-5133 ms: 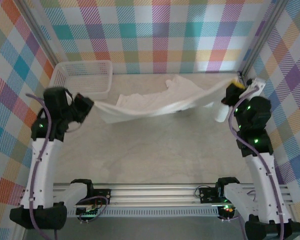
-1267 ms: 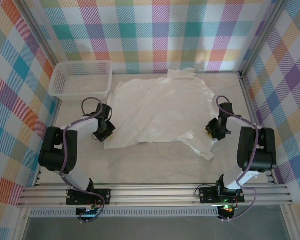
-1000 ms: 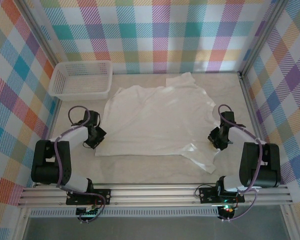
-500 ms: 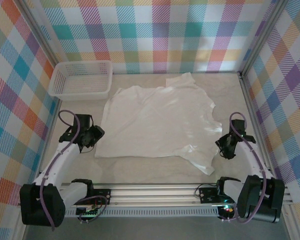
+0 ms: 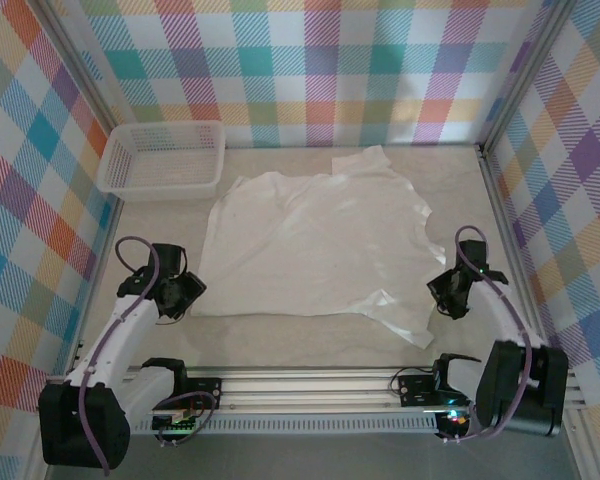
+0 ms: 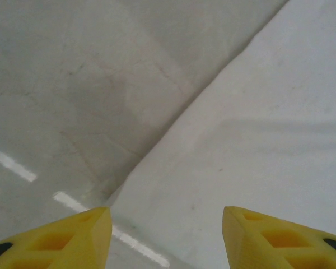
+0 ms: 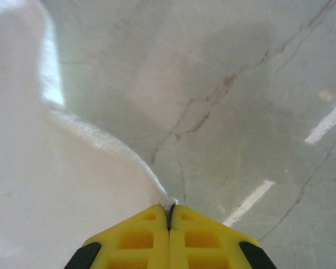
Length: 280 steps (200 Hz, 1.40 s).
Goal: Fold the inside-out t-shirt
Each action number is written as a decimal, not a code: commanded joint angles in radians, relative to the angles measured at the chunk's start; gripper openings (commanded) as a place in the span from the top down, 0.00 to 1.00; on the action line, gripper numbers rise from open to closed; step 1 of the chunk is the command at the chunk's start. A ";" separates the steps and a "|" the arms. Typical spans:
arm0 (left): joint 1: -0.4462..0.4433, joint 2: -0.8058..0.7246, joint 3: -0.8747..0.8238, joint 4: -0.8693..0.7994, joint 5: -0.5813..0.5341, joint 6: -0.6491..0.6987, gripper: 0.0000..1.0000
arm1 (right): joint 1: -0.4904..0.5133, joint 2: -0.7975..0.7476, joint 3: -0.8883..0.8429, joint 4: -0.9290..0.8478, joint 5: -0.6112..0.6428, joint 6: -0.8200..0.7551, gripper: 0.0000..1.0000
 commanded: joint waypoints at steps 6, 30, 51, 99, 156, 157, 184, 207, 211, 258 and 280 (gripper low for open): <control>-0.009 -0.023 -0.024 -0.099 -0.018 -0.002 0.46 | 0.001 -0.116 0.014 -0.055 0.086 0.017 1.00; -0.009 0.002 -0.058 -0.079 0.064 -0.008 0.49 | 0.001 -0.149 0.000 -0.055 0.082 0.025 1.00; -0.009 0.021 -0.090 -0.050 0.069 -0.019 0.51 | 0.001 -0.147 -0.018 -0.030 0.065 0.040 1.00; -0.009 0.097 -0.143 0.083 0.187 -0.026 0.53 | 0.000 -0.129 -0.011 -0.010 0.070 0.021 1.00; -0.009 0.119 -0.146 0.117 0.187 -0.039 0.70 | 0.000 -0.116 -0.018 0.007 0.056 0.019 1.00; -0.009 0.120 -0.146 0.117 0.186 -0.039 0.70 | 0.000 -0.115 -0.019 0.007 0.056 0.019 1.00; -0.009 0.109 -0.136 0.113 0.194 -0.046 0.74 | 0.001 -0.114 -0.022 0.007 0.064 0.010 1.00; -0.009 0.083 -0.117 0.077 0.191 -0.045 0.74 | 0.000 -0.118 -0.023 0.006 0.064 0.006 1.00; -0.009 0.077 -0.114 0.069 0.187 -0.045 0.73 | 0.000 -0.118 -0.022 0.007 0.064 0.006 1.00; -0.009 0.038 -0.123 0.024 0.170 -0.056 0.64 | 0.000 -0.122 -0.028 0.007 0.067 0.002 1.00; -0.009 0.045 -0.138 0.040 0.167 -0.064 0.63 | 0.000 -0.124 -0.031 0.009 0.069 0.001 1.00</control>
